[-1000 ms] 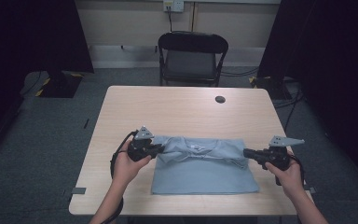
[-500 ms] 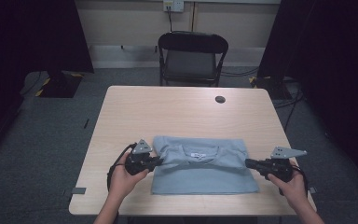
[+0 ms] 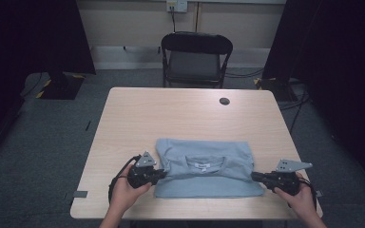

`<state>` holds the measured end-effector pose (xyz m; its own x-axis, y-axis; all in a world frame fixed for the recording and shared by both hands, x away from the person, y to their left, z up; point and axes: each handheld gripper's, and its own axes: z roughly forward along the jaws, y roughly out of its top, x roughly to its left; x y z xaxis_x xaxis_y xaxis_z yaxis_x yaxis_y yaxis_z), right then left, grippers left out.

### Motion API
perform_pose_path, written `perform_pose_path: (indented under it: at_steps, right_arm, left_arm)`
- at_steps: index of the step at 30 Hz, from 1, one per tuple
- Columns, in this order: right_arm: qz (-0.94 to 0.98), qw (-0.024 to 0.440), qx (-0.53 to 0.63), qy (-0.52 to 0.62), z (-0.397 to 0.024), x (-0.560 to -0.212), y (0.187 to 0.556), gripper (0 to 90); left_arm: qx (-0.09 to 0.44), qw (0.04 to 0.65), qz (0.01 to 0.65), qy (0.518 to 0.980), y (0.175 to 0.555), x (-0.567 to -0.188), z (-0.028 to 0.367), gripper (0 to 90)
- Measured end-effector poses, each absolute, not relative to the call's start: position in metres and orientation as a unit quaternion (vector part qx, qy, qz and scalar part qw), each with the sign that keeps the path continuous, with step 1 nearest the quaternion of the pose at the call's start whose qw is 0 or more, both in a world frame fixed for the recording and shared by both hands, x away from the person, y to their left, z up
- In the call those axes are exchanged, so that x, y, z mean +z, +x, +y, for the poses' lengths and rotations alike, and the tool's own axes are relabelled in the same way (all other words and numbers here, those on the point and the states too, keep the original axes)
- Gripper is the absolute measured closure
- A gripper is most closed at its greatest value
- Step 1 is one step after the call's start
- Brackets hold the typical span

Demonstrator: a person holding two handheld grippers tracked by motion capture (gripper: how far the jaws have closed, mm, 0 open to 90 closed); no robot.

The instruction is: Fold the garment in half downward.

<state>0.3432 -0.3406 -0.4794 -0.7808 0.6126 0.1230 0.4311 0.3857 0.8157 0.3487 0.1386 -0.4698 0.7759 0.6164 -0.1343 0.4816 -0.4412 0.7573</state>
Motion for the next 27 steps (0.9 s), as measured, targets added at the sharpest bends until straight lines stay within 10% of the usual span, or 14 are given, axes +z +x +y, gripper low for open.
perform_pose_path:
  at_steps: [6, 10, 11, 27]
  right_arm:
    - [0.827, 0.092, 0.457, 0.314, -0.341, -0.482, 0.337, 86.5]
    - [0.822, 0.091, 0.463, 0.318, -0.342, -0.484, 0.337, 79.7]
    - [0.817, 0.091, 0.469, 0.322, -0.342, -0.482, 0.337, 75.9]
    - [0.816, 0.096, 0.484, 0.302, -0.307, -0.467, 0.362, 68.0]
  left_arm:
    - [0.077, 0.425, 0.331, 0.839, 0.344, -0.475, 0.141, 84.9]
    - [0.072, 0.449, 0.336, 0.825, 0.344, -0.476, 0.141, 70.0]
    - [0.076, 0.456, 0.337, 0.82, 0.344, -0.476, 0.14, 53.3]
    - [0.059, 0.488, 0.311, 0.814, 0.351, -0.472, 0.122, 51.7]
